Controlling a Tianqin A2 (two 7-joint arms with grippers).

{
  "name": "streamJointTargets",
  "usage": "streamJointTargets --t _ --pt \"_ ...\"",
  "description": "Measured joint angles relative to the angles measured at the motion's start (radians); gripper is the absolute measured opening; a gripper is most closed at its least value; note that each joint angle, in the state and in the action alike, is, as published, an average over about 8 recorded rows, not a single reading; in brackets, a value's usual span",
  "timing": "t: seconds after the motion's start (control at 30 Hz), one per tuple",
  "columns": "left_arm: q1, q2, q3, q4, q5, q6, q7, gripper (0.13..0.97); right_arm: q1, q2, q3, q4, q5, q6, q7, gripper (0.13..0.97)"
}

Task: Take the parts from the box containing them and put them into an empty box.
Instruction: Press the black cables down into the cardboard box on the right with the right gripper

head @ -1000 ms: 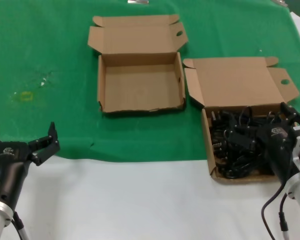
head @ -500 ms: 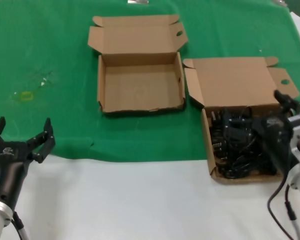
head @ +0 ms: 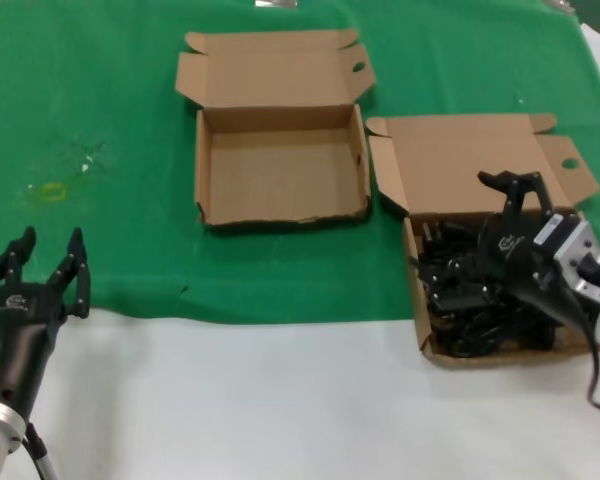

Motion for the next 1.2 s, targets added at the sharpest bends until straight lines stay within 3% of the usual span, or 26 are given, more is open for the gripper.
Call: streamJointTargets --t 0.1,0.27,0.5,0.7,0.93,1.2 --pt "0.0 0.0 0.0 0.0 0.0 0.0 0.0 0.366 0.063 0.042 -0.024 -0.013 -0.061 -0.119 0.041 0.966" --pt "0.0 0.0 0.0 0.0 0.0 0.0 0.0 0.349 0.175 0.083 -0.039 -0.052 -0.137 -0.341 0.045 0.966" --pt "0.0 0.0 0.0 0.0 0.0 0.0 0.0 0.223 0.325 0.087 -0.043 -0.14 -0.216 -0.645 -0.032 0.966" --pt "0.0 0.0 0.0 0.0 0.0 0.0 0.0 0.179 0.43 0.061 -0.056 -0.235 -0.301 -0.86 -0.123 0.966" --pt "0.0 0.0 0.0 0.0 0.0 0.0 0.0 0.149 0.533 0.015 -0.073 -0.341 -0.415 -1.022 -0.217 0.966" --pt "0.0 0.0 0.0 0.0 0.0 0.0 0.0 0.144 0.592 -0.037 -0.061 -0.421 -0.498 -1.092 -0.277 0.964"
